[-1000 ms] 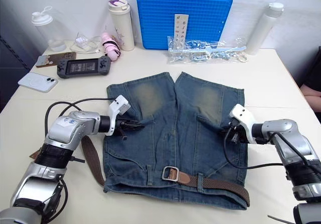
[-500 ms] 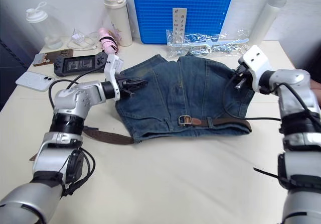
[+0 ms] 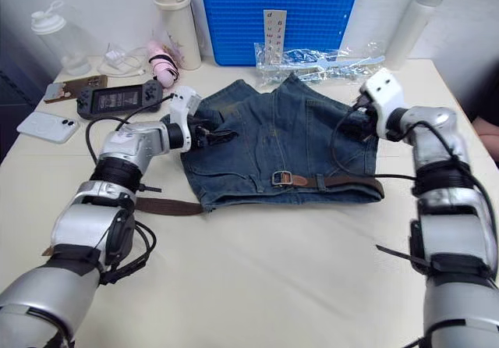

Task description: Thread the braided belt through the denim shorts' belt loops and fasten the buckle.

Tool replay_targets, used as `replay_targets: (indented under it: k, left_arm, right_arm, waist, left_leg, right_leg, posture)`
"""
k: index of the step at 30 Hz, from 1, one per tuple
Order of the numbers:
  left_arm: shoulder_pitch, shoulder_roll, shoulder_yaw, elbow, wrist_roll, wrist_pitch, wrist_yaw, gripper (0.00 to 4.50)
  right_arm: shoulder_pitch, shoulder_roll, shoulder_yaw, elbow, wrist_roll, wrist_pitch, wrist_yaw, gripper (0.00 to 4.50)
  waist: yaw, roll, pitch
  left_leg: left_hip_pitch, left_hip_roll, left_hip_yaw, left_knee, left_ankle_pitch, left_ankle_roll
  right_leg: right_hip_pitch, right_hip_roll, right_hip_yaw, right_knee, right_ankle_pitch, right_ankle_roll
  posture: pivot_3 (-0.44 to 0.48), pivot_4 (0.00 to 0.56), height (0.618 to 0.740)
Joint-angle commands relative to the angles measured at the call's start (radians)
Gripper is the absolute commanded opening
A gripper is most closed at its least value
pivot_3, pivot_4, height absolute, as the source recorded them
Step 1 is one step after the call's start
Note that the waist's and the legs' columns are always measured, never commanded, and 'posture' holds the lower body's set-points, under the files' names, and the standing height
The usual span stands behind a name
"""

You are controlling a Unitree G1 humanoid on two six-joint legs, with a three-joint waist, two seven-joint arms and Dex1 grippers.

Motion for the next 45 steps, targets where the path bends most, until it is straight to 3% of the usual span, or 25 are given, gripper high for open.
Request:
replay_targets:
  k: [1,4,6,7,8,10,16,21,27,32,37,40,45]
  left_arm:
    - [0.138,0.095,0.012,-0.367,-0.116,0.221,-0.125,4.35]
    - [0.236,0.148,-0.003,-0.588,-0.186,0.346,-0.172,4.35]
    - [0.266,0.154,0.002,-0.654,-0.221,0.404,-0.177,3.82]
    - [0.273,0.155,0.006,-0.672,-0.232,0.423,-0.174,3.69]
    - [0.296,0.171,-0.035,-0.709,-0.219,0.422,-0.189,3.13]
    - [0.337,0.186,-0.102,-0.763,-0.205,0.422,-0.209,2.41]
    - [0.485,0.287,-0.291,-0.830,-0.116,0.335,-0.266,0.03]
    - [0.570,0.295,-0.352,-0.911,-0.109,0.318,-0.251,0.03]
    - [0.603,0.275,-0.340,-0.948,-0.083,0.294,-0.182,0.03]
    - [0.595,0.310,-0.169,-1.004,-0.199,0.404,-0.185,0.03]
    - [0.611,0.328,-0.062,-1.108,-0.310,0.538,-0.162,0.03]
    - [0.614,0.313,-0.060,-1.148,-0.335,0.567,-0.135,0.03]
    - [0.624,0.344,-0.175,-1.153,-0.245,0.475,-0.119,0.03]
  right_arm:
    - [0.195,-0.131,-0.076,-0.406,0.127,0.235,0.121,3.57]
    - [0.366,-0.203,-0.106,-0.586,0.177,0.321,0.157,2.50]
    - [0.439,-0.219,-0.118,-0.646,0.193,0.345,0.159,1.55]
    - [0.456,-0.221,-0.124,-0.663,0.198,0.354,0.154,1.32]
    - [0.490,-0.217,-0.131,-0.681,0.199,0.360,0.139,0.70]
    - [0.543,-0.209,-0.137,-0.696,0.196,0.364,0.114,0.05]
    - [0.634,-0.168,-0.111,-0.721,0.193,0.425,0.035,0.00]
    - [0.749,-0.181,-0.062,-0.710,0.158,0.428,0.017,0.00]
    - [0.730,-0.181,-0.111,-0.730,0.217,0.449,0.028,0.00]
    - [0.654,-0.268,-0.249,-0.766,0.391,0.585,0.146,0.00]
    - [0.588,-0.363,-0.282,-0.765,0.483,0.680,0.212,0.00]
    - [0.499,-0.333,-0.229,-0.706,0.453,0.667,0.154,0.00]
    - [0.556,-0.323,-0.091,-0.702,0.378,0.638,0.133,0.00]
  waist:
    - [0.001,0.000,0.000]
    - [0.005,0.000,0.000]
    - [0.011,0.000,0.000]
    - [0.014,0.000,0.000]
    - [0.016,0.000,0.000]
    - [0.017,0.000,0.000]
    - [0.020,0.001,0.000]
    - [0.026,0.003,-0.002]
    - [0.029,0.002,-0.002]
    - [0.028,0.009,0.001]
    - [0.025,0.010,0.002]
    - [0.025,0.010,0.003]
    - [0.034,0.010,0.003]
  left_leg:
    - [0.000,0.000,0.000,0.000,0.000,0.000]
    - [0.000,0.000,-0.001,0.000,0.000,0.000]
    - [0.000,0.000,-0.001,0.001,0.000,0.000]
    - [-0.001,0.000,-0.001,0.004,0.000,0.000]
    - [-0.001,0.000,0.000,0.007,0.000,0.000]
    - [-0.001,0.000,0.002,0.009,0.001,0.001]
    - [0.006,0.000,0.002,0.008,0.000,0.000]
    - [0.009,0.001,0.001,0.007,0.000,-0.001]
    - [0.019,0.002,0.000,0.005,-0.003,-0.001]
    - [0.018,0.002,-0.001,0.004,-0.003,-0.001]
    - [0.014,0.003,0.000,0.003,-0.002,-0.001]
    - [0.015,0.003,0.001,0.002,-0.002,-0.001]
    - [0.014,0.002,0.000,0.002,-0.002,-0.001]
  right_leg:
    - [0.000,0.000,0.000,0.000,0.000,0.000]
    - [0.000,0.000,0.001,0.000,0.000,0.000]
    - [0.001,0.000,0.001,-0.001,0.000,0.000]
    - [0.003,0.000,0.001,-0.001,0.000,0.000]
    - [0.004,0.000,0.002,-0.002,0.000,0.000]
    - [0.006,0.000,0.004,-0.004,0.000,-0.001]
    - [0.012,0.000,0.005,-0.007,-0.001,-0.002]
    - [0.015,0.001,0.004,-0.007,-0.002,-0.005]
    - [0.028,0.001,0.006,-0.015,-0.002,-0.005]
    - [0.028,0.001,0.010,-0.017,-0.002,-0.005]
    - [0.023,0.002,0.010,-0.016,-0.003,-0.005]
    - [0.023,0.002,0.010,-0.017,-0.003,-0.005]
    - [0.023,0.002,0.010,-0.016,-0.003,-0.005]
  posture:
    - [0.000,0.150,0.689]
    - [0.000,0.150,0.689]
    - [0.000,0.150,0.689]
    - [0.000,0.150,0.689]
    - [0.000,0.150,0.689]
    - [0.000,0.150,0.689]
    - [0.000,0.150,0.689]
    - [0.000,0.150,0.689]
    - [0.000,0.150,0.689]
    - [0.000,0.150,0.689]
    - [0.000,0.150,0.689]
    - [0.000,0.150,0.689]
    - [0.000,0.150,0.689]
